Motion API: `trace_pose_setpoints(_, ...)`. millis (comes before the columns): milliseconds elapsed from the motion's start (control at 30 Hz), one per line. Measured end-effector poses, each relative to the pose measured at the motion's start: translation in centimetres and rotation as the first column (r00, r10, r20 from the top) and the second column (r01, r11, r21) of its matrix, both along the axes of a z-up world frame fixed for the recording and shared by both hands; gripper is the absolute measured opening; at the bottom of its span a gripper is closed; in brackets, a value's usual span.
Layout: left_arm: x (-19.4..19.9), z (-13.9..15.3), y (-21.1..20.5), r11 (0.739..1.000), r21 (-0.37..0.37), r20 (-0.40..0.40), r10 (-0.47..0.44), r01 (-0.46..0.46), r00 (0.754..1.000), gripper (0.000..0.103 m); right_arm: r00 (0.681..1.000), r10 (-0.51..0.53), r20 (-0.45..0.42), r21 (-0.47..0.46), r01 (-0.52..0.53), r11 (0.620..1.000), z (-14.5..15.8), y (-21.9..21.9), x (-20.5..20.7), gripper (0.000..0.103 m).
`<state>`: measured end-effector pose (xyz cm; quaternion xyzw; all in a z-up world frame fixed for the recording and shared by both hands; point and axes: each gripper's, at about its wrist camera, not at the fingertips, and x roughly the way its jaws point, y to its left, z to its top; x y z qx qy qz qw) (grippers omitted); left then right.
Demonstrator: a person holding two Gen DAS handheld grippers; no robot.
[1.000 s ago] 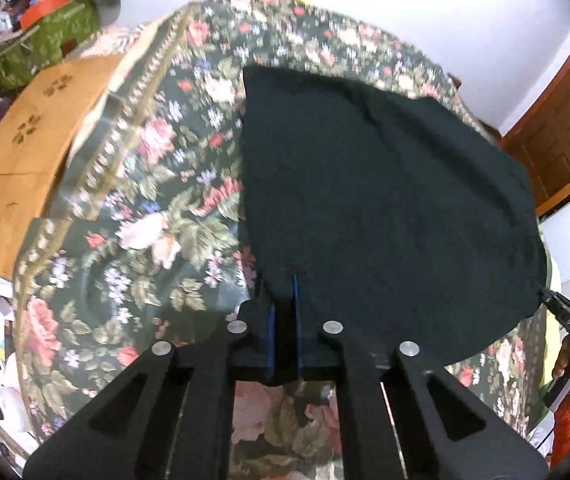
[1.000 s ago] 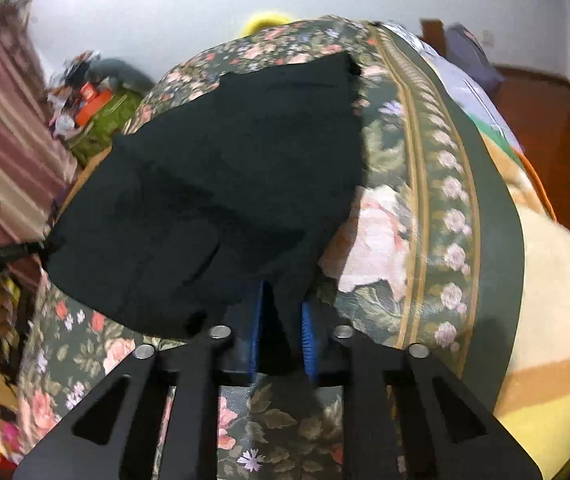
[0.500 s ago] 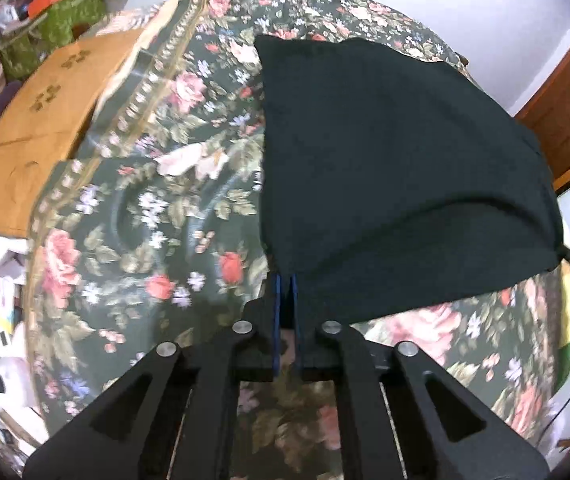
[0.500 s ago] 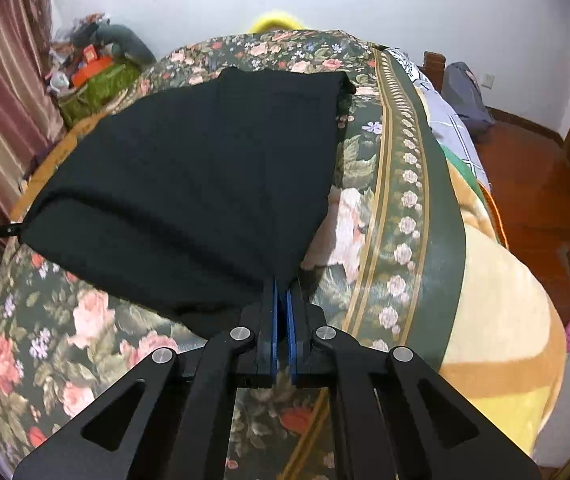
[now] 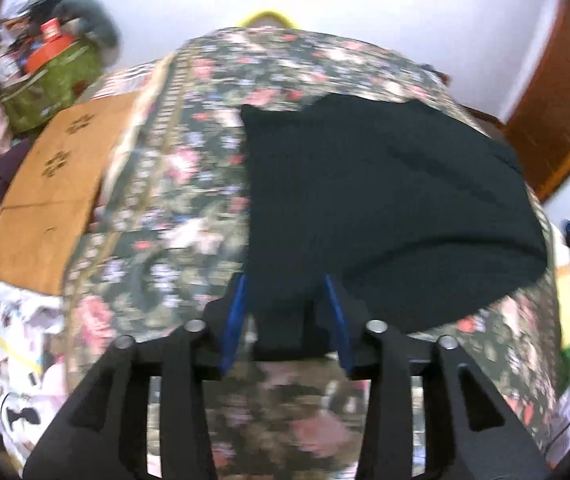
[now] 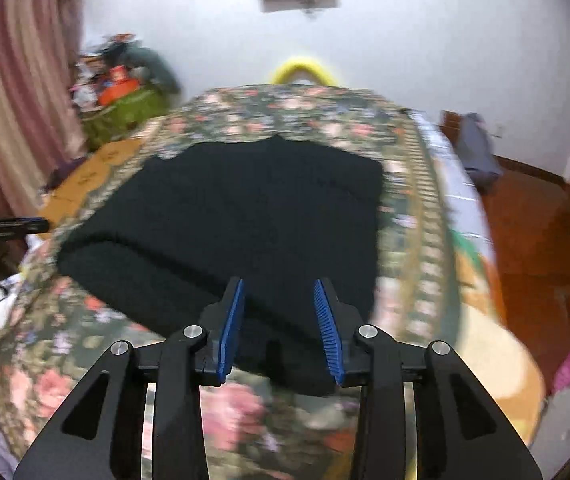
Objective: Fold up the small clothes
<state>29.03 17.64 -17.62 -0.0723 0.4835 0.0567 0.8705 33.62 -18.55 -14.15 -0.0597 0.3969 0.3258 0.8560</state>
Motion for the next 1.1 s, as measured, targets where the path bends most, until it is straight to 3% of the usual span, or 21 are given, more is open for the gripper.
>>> trace_pose_setpoints(100,0.8,-1.0,-3.9,0.993,0.030,-0.014,-0.112,0.112,0.994,0.042,0.995,0.094,-0.023,-0.025,-0.094,0.995,-1.6,3.6,-0.7,0.036)
trace_pose_setpoints(267,3.0,-2.0,-8.4,0.976,0.048,-0.029,-0.212,0.213,0.977,0.043,0.983,0.170,-0.074,-0.048,-0.174,0.984,-4.2,8.1,-0.8,0.036)
trace_pose_setpoints(300,3.3,-2.2,-9.0,0.971,0.038,-0.027,-0.237,0.238,0.971,0.045,0.981,0.174,-0.088,-0.049,-0.179,0.983,-4.5,8.3,-0.6,0.036)
trace_pose_setpoints(400,3.7,-3.1,-10.8,0.951,0.040,-0.045,-0.303,0.305,0.952,0.066,0.960,0.209,-0.185,-0.015,-0.216,0.976,-6.2,8.7,-0.6,0.039)
trace_pose_setpoints(500,3.5,-3.9,-12.1,0.944,0.084,-0.059,-0.316,0.320,0.947,0.068,0.946,0.249,-0.206,-0.002,-0.255,0.967,-6.8,8.4,-1.3,0.041)
trace_pose_setpoints(700,1.9,-4.2,-12.3,0.939,0.073,-0.078,-0.330,0.336,0.941,0.068,0.935,0.273,-0.226,-0.021,-0.285,0.958,-5.6,7.7,-2.2,0.041)
trace_pose_setpoints(833,0.3,-3.4,-11.4,0.946,0.034,-0.056,-0.320,0.322,0.946,0.064,0.972,0.204,-0.117,0.019,-0.203,0.979,-3.6,7.3,-1.0,0.042)
trace_pose_setpoints(933,0.1,-2.2,-9.9,0.962,-0.004,-0.021,-0.271,0.271,0.962,0.062,0.986,0.157,-0.062,0.010,-0.157,0.988,-3.6,8.3,0.2,0.046)
trace_pose_setpoints(1100,2.3,0.1,-6.5,0.992,0.040,0.068,-0.120,0.117,0.990,0.063,0.997,0.080,-0.002,-0.091,-0.080,0.993,-5.8,8.5,1.6,0.047)
